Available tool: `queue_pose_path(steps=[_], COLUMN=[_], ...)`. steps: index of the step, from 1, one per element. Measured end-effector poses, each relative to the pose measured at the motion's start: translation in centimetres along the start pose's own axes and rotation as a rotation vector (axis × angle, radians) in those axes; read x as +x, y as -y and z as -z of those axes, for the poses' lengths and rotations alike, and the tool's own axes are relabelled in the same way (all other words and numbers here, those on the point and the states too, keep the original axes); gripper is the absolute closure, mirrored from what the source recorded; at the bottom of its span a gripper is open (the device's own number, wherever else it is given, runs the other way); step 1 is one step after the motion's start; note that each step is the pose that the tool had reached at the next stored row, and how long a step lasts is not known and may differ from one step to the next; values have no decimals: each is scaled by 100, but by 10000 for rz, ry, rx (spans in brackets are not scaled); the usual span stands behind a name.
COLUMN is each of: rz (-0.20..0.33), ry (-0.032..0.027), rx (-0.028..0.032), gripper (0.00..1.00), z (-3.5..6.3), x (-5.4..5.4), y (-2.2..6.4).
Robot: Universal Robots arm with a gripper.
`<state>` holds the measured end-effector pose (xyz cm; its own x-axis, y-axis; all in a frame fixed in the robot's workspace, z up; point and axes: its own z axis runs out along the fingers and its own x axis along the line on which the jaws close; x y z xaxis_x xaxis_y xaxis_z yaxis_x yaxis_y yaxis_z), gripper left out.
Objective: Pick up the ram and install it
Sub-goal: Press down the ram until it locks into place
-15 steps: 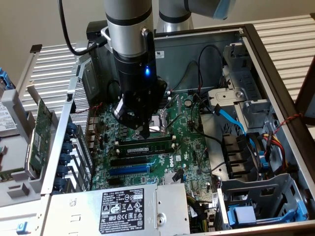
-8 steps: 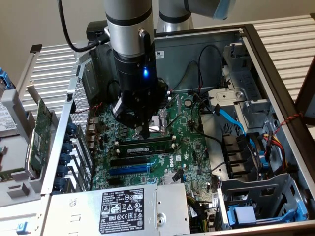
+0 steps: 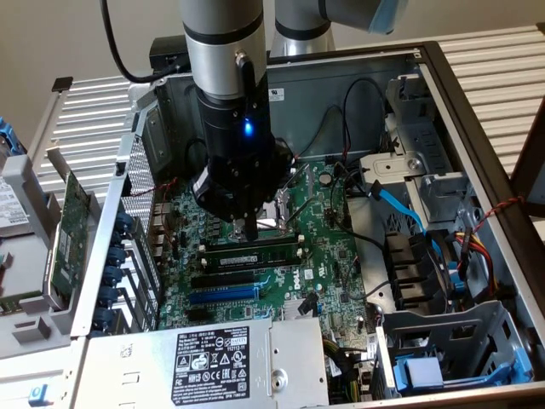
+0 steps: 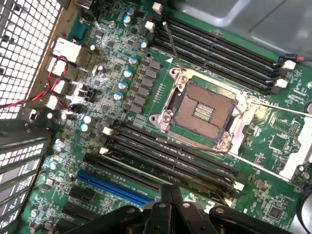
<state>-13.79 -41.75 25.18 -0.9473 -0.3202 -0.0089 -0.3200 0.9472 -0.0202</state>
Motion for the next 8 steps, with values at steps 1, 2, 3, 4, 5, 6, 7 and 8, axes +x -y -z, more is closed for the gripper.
queue_pose_path(steps=[1,2,3,4,5,6,7,8], rz=[-149,-305,-455,-606,-760,-910,-1060,-1207], ry=[-3,-6,-9,-12,-15,-18,-22,-23], rx=[2,3,4,6,7,8,10,9], gripper=[89,89,89,89,89,89,89,89], z=[0,0,0,0,0,-1,-1,-2], x=[0,0,0,0,0,0,1,1], y=[0,0,0,0,0,0,0,-1])
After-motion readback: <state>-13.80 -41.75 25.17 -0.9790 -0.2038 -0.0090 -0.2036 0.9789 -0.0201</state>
